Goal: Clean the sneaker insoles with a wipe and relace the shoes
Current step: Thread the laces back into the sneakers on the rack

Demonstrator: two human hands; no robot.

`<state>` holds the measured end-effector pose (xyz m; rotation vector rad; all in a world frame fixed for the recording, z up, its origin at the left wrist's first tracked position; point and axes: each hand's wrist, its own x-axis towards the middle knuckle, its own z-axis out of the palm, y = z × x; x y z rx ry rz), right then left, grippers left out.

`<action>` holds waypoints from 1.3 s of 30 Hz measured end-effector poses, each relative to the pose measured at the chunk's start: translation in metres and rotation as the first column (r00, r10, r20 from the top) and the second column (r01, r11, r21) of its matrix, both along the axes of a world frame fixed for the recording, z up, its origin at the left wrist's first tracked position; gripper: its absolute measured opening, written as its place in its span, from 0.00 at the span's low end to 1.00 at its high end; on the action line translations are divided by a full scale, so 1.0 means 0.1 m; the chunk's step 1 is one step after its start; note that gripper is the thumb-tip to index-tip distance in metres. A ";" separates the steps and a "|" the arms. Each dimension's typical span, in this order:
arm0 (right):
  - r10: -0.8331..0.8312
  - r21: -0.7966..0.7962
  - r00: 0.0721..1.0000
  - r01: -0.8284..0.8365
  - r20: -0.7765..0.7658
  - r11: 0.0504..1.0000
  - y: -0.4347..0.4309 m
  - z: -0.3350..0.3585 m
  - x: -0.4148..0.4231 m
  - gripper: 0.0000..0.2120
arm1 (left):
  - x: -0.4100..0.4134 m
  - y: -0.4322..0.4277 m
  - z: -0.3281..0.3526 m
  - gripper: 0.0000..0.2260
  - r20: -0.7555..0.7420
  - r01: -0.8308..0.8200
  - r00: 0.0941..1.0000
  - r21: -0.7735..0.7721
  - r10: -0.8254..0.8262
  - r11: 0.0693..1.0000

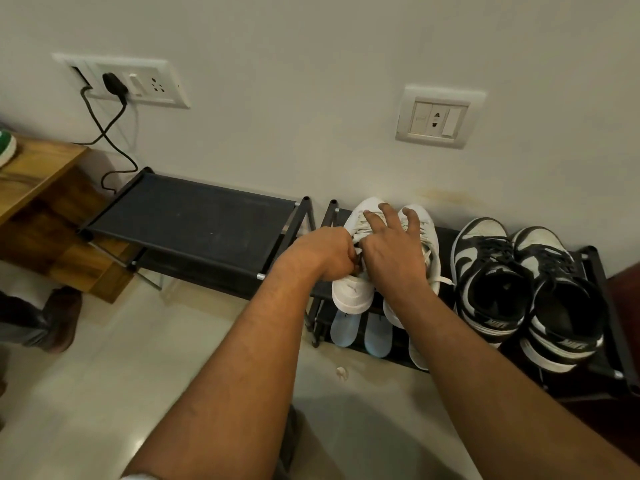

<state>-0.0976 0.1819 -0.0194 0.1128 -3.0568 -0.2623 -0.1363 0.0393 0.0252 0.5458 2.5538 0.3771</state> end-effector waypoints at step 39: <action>0.056 -0.127 0.990 -0.040 0.128 0.991 0.10 0.08 0.00 0.13 | -0.02 0.21 -0.53 0.15 -0.320 -0.436 0.818 0.197 0.478 0.878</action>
